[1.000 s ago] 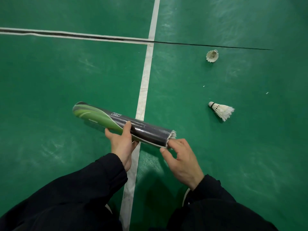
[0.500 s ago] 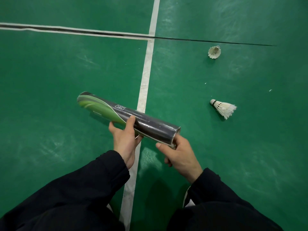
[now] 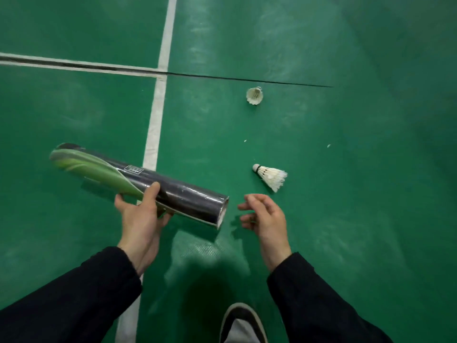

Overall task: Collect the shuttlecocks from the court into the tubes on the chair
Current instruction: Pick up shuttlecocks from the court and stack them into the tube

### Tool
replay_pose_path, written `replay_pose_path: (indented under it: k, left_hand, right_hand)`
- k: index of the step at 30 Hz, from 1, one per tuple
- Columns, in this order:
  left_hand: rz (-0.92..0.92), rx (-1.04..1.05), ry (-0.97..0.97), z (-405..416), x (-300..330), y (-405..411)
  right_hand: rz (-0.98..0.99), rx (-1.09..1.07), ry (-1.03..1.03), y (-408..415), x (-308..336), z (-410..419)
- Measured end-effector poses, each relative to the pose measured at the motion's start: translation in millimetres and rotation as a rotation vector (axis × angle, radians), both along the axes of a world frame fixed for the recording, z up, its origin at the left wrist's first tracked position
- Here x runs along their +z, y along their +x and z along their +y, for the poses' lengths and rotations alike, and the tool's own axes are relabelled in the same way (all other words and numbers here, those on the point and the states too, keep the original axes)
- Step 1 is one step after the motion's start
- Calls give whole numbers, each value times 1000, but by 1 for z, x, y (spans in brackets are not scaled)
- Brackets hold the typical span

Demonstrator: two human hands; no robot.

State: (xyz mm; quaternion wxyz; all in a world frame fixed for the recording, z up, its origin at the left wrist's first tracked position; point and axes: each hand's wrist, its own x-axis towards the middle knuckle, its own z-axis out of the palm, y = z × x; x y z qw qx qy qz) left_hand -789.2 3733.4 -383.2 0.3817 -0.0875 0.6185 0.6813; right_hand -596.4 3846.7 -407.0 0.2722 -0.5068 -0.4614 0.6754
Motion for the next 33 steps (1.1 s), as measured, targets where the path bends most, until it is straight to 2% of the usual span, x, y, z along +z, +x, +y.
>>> replay_pose_path:
  k: [2,3,4,8,10,12,17,20,22,25,30,33]
  left_hand:
    - [2,-8,-4,5,2,12]
    - [3,-15,-12,5,1,20]
    - [-2,-20,-18,4,-1,27]
    - [-15,-8,-48,-1,-6,39]
    - [-5,2,-98,-2,-3,36]
    - [3,-4,-119,4,6,22]
    - [88,22,-87,68,44,-42]
    - [125,-19,-59,116,50,-56]
    - [99,-64,-26,139,39,-55]
    - [24,-146,-1,168,14,-41]
    - [-109,-380,71,204,-9,-8]
    - [-168,-444,95,216,-9,-4]
  right_hand:
    - [-236,-282,84,14,-27,46]
    - [-328,-332,107,19,-40,66]
    - [-393,-316,120,21,-52,83]
    - [-568,-34,242,20,-91,123]
    - [-548,59,304,17,-95,127]
    - [-424,69,315,14,-80,121]
    - [0,-61,282,4,1,101]
    - [105,-111,328,1,36,92]
    - [60,-87,401,2,38,85]
    - [-134,-104,544,11,32,80]
    - [-357,-376,650,34,44,72]
    - [-441,-512,637,34,50,61]
